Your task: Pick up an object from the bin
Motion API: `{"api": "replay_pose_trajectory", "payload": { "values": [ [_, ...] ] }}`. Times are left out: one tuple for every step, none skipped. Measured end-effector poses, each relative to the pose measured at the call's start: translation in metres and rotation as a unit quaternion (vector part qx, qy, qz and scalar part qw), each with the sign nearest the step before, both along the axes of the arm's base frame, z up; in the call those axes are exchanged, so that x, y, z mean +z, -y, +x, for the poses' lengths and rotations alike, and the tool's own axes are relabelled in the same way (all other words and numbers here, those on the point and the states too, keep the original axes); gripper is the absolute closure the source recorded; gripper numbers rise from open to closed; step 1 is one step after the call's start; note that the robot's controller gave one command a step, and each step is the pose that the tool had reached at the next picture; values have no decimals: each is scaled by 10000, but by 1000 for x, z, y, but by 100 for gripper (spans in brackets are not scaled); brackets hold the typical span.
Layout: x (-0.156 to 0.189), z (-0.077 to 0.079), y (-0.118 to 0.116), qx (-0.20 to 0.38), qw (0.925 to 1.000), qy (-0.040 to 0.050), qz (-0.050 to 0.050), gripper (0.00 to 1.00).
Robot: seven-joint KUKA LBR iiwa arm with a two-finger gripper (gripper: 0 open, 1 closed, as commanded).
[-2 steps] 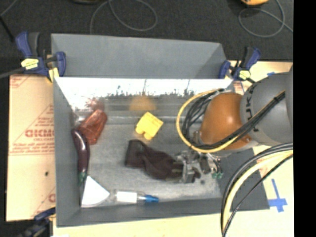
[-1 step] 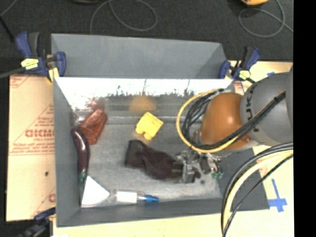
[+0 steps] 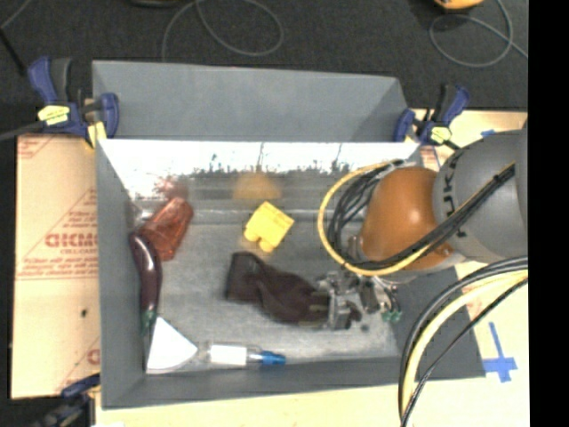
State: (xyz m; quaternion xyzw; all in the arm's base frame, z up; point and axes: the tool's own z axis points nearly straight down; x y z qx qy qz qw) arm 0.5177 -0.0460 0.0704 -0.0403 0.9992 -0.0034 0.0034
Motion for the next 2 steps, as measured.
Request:
{"api": "replay_pose_trajectory", "payload": {
  "values": [
    [0, 0, 0, 1, 10000, 0, 0, 100],
    [144, 12, -7, 89, 10000, 44, -13, 100]
  ]
}}
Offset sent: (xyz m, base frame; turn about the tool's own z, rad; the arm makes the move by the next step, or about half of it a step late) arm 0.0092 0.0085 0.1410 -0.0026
